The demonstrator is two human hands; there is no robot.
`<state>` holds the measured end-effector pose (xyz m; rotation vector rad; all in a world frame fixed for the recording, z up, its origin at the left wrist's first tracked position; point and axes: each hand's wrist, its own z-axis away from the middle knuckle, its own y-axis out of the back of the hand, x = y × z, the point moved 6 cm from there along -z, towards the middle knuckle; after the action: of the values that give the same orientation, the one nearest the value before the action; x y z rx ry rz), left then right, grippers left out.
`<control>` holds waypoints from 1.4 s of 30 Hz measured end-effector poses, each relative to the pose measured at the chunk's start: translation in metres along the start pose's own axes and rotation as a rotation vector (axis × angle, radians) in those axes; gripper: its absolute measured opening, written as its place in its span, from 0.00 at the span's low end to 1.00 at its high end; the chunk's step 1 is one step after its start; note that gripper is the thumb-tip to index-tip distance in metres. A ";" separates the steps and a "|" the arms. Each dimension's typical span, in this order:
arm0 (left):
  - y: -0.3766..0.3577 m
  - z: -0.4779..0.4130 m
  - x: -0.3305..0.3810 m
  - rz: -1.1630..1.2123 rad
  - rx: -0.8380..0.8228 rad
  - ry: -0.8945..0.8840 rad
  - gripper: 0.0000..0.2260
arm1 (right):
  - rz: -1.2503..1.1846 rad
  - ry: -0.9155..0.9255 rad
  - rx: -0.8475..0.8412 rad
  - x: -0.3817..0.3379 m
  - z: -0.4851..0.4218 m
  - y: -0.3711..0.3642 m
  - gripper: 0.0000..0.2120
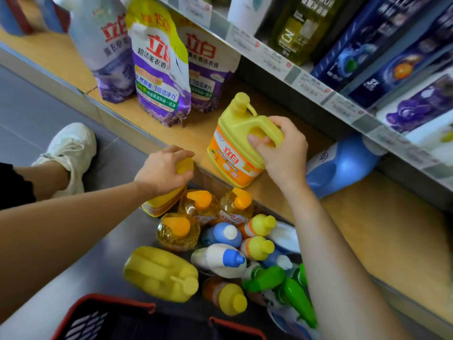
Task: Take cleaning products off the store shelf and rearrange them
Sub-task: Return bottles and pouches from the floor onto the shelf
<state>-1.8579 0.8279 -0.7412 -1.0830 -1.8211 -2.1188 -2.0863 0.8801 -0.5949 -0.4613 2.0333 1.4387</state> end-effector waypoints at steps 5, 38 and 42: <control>0.000 0.006 0.004 -0.103 -0.048 0.041 0.23 | 0.173 -0.067 -0.200 -0.011 -0.018 0.005 0.16; 0.101 0.169 0.256 0.467 -0.455 -0.562 0.06 | -0.083 0.038 -0.105 -0.073 0.225 0.166 0.09; 0.095 0.172 0.257 0.498 -0.634 -0.579 0.09 | -0.060 0.025 -0.155 -0.066 0.229 0.169 0.12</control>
<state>-1.9216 1.0459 -0.5103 -2.1993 -0.8178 -2.2241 -2.0744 1.1493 -0.4831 -0.6023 1.9183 1.5673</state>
